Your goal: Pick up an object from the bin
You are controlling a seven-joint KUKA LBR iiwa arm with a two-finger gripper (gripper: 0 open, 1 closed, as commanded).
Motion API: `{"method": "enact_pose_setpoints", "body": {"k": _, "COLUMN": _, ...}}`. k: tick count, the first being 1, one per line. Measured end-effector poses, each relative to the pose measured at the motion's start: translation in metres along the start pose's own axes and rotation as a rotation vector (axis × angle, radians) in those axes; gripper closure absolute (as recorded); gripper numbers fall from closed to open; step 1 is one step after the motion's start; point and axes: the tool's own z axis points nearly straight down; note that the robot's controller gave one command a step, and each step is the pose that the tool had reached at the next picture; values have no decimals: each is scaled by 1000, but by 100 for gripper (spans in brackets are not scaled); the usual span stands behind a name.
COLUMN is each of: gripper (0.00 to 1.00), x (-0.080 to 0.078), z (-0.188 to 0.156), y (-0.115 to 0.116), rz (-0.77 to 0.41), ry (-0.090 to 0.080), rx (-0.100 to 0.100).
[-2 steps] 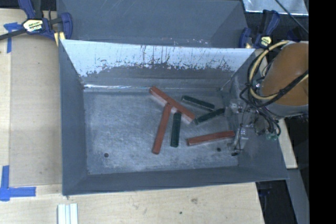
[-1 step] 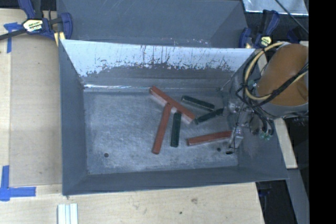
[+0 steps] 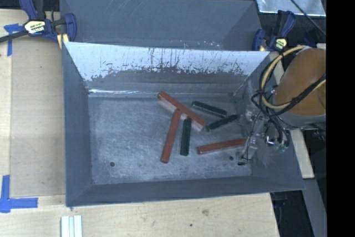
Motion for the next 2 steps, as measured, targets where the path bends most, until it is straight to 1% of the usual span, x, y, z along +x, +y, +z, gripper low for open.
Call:
{"method": "enact_pose_setpoints", "body": {"k": 1, "gripper": 0, "x": 1, "z": 52, "y": 13, "rz": -7, "ry": 5, "rx": 1}}
{"method": "enact_pose_setpoints", "body": {"k": 2, "gripper": 100, "x": 10, "z": 49, "y": 4, "rz": 91, "ry": 5, "rx": -1}}
